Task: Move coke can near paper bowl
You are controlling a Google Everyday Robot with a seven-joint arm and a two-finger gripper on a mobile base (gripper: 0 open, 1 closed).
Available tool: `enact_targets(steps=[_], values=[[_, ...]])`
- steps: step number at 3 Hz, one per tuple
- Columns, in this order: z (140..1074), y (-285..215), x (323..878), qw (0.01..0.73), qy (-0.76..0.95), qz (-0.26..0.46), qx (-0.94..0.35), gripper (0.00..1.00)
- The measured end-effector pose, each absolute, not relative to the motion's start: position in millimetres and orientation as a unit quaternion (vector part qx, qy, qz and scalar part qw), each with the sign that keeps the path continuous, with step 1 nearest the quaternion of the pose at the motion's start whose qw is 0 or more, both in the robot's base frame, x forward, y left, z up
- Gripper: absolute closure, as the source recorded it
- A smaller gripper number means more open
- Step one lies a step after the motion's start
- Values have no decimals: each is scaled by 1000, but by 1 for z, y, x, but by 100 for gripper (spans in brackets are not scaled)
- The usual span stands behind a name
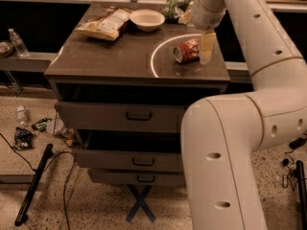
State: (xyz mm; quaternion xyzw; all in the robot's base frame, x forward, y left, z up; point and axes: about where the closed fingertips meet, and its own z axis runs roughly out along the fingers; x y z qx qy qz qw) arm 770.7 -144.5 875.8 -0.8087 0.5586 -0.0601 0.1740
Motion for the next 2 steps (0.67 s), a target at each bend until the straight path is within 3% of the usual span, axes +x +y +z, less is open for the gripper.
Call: enact_targets(steps=[2], values=[[850, -133, 780, 169, 540, -48, -823, 49]])
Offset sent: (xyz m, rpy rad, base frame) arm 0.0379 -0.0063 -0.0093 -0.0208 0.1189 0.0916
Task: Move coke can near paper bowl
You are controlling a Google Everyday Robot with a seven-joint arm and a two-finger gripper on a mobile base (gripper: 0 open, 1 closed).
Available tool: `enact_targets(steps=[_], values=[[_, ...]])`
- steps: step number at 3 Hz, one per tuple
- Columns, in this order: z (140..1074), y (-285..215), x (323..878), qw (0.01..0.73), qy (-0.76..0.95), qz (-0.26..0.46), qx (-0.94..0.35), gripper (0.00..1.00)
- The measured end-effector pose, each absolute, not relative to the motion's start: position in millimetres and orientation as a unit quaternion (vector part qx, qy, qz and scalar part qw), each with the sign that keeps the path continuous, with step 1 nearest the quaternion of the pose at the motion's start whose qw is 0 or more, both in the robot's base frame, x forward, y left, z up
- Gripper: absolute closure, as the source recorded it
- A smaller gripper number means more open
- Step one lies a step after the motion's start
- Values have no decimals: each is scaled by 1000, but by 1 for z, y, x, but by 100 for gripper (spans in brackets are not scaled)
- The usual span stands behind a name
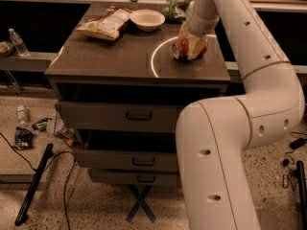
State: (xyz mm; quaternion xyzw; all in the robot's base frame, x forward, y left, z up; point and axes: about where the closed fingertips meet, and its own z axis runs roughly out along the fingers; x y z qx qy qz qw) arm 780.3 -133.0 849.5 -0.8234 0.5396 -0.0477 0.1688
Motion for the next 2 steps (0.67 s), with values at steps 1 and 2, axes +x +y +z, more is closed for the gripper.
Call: enact_targets(steps=[1, 2], values=[[853, -125, 782, 182, 512, -48, -838, 80], [884, -117, 791, 225, 492, -77, -838, 100]])
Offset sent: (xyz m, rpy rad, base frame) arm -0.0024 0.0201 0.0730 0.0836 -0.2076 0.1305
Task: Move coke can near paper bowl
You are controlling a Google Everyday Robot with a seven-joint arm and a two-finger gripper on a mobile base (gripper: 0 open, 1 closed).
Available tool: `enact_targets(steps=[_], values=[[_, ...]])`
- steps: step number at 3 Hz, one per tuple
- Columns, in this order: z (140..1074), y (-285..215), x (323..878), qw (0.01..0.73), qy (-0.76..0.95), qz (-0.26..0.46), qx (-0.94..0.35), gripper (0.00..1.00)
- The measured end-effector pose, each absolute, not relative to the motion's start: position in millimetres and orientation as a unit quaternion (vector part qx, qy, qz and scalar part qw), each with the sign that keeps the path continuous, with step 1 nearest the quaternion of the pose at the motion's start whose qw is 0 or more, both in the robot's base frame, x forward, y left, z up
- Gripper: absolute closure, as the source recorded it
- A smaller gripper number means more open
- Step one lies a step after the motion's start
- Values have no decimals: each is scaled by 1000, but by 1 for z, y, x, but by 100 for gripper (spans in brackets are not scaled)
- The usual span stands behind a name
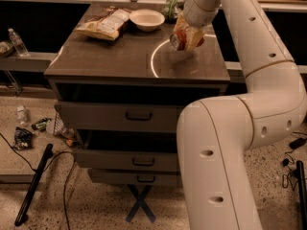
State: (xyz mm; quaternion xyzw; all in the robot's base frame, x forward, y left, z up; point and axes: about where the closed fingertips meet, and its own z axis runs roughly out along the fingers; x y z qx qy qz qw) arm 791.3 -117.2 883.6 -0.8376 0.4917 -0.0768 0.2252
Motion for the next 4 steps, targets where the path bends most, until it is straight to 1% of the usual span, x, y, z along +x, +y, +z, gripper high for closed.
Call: enact_targets(steps=[1, 2, 3, 4], values=[[928, -106, 797, 288, 469, -103, -828, 100], [946, -100, 808, 346, 472, -106, -804, 100], [949, -99, 818, 376, 505, -101, -770, 100], [942, -97, 822, 387, 529, -99, -749, 100]])
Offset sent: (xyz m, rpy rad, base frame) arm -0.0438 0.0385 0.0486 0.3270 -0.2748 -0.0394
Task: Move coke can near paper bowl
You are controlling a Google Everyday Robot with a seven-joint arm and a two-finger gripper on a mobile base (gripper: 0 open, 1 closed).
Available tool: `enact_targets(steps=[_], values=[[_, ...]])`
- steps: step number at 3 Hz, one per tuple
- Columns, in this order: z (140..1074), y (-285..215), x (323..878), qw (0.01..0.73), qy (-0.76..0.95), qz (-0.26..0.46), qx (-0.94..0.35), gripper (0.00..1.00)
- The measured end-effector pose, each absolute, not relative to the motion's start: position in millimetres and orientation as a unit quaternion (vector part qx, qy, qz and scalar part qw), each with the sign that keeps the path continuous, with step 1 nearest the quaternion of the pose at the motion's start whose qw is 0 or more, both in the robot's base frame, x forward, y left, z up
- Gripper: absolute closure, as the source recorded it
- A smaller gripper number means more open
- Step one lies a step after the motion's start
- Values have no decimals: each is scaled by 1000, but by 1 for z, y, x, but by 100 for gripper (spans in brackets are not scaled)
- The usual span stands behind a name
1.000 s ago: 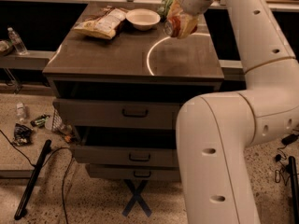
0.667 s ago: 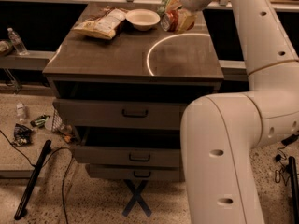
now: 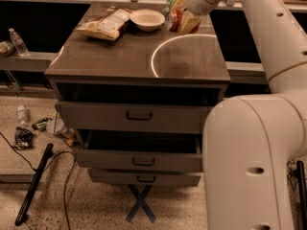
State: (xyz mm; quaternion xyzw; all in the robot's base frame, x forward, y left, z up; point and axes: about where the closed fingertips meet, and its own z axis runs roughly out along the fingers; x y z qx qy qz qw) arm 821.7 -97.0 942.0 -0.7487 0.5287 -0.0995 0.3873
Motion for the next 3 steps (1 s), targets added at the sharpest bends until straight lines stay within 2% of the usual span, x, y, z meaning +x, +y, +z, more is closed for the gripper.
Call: enact_targets(steps=[2, 3], values=[[941, -61, 809, 415, 528, -115, -732, 100], [911, -21, 804, 401, 511, -75, -757, 100]])
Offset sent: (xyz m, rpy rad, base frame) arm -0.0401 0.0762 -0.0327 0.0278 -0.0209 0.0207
